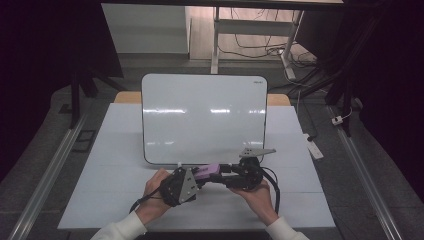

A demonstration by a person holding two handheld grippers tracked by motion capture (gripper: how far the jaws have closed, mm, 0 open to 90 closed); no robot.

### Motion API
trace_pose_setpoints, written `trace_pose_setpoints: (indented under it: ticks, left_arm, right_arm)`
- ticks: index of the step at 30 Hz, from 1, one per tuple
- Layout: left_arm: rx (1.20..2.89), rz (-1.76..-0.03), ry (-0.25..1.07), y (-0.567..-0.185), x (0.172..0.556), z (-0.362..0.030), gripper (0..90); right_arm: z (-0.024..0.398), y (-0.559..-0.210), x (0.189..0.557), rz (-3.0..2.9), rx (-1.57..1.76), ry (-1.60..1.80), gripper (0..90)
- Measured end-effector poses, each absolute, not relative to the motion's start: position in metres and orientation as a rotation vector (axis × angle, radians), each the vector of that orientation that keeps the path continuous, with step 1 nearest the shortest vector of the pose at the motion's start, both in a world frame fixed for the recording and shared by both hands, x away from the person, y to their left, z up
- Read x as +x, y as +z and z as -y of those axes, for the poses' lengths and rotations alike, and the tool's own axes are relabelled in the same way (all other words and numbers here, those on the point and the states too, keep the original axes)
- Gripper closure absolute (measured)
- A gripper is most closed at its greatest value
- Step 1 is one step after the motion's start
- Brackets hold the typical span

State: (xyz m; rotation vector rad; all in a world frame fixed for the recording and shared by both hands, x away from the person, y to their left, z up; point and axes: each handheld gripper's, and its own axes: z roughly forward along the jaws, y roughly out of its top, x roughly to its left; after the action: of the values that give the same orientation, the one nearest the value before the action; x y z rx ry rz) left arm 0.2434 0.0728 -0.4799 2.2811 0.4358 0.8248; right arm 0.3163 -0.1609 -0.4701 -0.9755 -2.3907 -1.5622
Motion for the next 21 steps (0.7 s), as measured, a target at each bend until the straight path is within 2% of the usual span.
trace_pose_setpoints:
  ticks: [4, 7, 10, 21]
  left_arm:
    - [2.265, -0.416, 0.889, -0.48, 0.239, -0.073, 63.3]
    - [2.247, -0.455, 0.884, -0.478, 0.242, -0.078, 64.9]
    - [2.212, -0.526, 0.85, -0.473, 0.247, -0.088, 65.3]
    - [1.996, -0.911, 0.779, -0.455, 0.272, -0.152, 65.2]
  right_arm:
    - [0.161, -0.47, 0.316, 2.358, -0.984, -1.608, 40.1]
    - [0.163, -0.467, 0.316, 2.318, -0.997, -1.652, 32.0]
    - [0.167, -0.465, 0.316, 2.291, -1.006, -1.706, 26.1]
    - [0.199, -0.467, 0.313, 2.449, -1.053, -1.762, 25.0]
